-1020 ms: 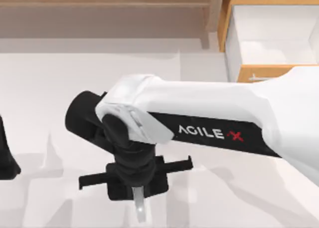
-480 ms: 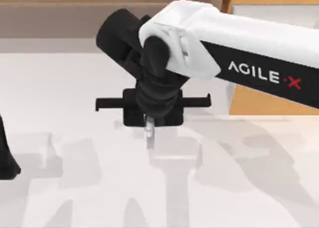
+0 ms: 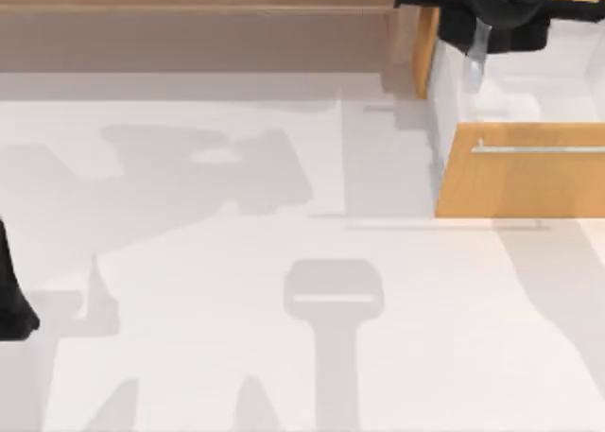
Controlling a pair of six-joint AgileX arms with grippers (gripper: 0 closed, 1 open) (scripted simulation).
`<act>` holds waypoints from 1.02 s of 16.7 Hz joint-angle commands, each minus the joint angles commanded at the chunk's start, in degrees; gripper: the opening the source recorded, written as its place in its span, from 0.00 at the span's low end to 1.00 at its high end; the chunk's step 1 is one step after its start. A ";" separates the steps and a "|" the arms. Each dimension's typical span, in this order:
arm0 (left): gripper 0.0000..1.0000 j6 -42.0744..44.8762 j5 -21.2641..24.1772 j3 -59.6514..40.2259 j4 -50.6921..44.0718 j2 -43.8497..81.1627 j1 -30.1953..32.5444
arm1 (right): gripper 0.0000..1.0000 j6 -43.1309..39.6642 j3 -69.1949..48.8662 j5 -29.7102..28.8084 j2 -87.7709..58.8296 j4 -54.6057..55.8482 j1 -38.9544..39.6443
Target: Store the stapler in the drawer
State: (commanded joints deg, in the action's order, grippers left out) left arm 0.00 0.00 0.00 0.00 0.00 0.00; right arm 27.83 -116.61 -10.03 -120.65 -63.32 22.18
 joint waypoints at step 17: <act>1.00 0.00 0.00 0.00 0.00 0.00 0.00 | 0.00 -19.31 -7.39 10.55 -19.19 -10.65 -14.59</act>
State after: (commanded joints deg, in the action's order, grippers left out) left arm 0.00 0.00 0.00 0.00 0.00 0.00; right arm 8.52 -124.01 0.52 -139.85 -73.97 7.59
